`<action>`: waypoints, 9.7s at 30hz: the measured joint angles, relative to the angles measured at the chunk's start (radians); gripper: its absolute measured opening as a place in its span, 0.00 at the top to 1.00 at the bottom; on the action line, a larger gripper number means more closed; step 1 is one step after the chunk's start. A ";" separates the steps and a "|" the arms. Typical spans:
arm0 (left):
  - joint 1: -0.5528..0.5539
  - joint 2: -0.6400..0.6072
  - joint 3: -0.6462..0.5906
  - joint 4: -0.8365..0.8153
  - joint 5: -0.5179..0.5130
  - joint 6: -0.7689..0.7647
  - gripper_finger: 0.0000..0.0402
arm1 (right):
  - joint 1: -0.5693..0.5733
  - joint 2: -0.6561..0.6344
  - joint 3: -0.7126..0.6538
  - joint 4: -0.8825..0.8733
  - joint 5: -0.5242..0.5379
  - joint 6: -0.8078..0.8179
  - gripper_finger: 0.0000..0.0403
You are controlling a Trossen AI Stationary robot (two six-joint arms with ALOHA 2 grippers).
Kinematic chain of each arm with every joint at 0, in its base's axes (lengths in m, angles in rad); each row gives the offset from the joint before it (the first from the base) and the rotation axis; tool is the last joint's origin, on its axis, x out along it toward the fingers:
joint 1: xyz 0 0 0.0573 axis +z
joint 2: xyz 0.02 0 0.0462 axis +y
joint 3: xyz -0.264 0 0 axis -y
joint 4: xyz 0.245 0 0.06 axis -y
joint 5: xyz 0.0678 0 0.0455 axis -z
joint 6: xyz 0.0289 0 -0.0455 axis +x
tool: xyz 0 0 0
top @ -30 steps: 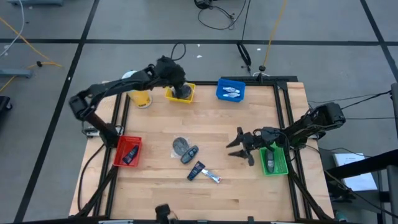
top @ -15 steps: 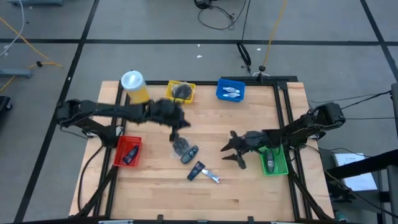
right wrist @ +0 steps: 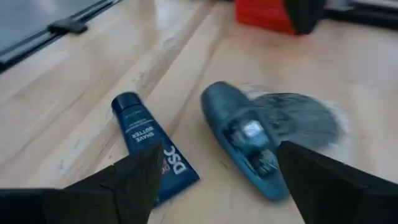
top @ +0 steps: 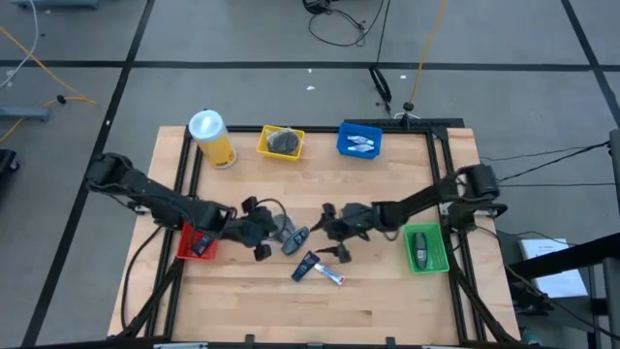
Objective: Pick & Place Travel size toiletries
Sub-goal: Put the gray deodorant into the green bin, then put the blue shaving cream into the red bin
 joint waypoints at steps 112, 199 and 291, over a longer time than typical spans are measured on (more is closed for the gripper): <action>-0.106 -0.105 -0.341 0.250 0.175 -0.301 0.82 | -0.090 0.392 0.491 -0.306 -0.141 -0.111 0.51; -0.001 0.170 -0.304 1.009 0.031 0.214 0.82 | 0.636 -0.667 -0.024 -1.888 0.746 1.934 0.39; 0.028 0.149 -0.285 0.962 0.046 0.238 0.82 | 0.311 -0.492 0.037 -1.001 0.545 0.471 0.22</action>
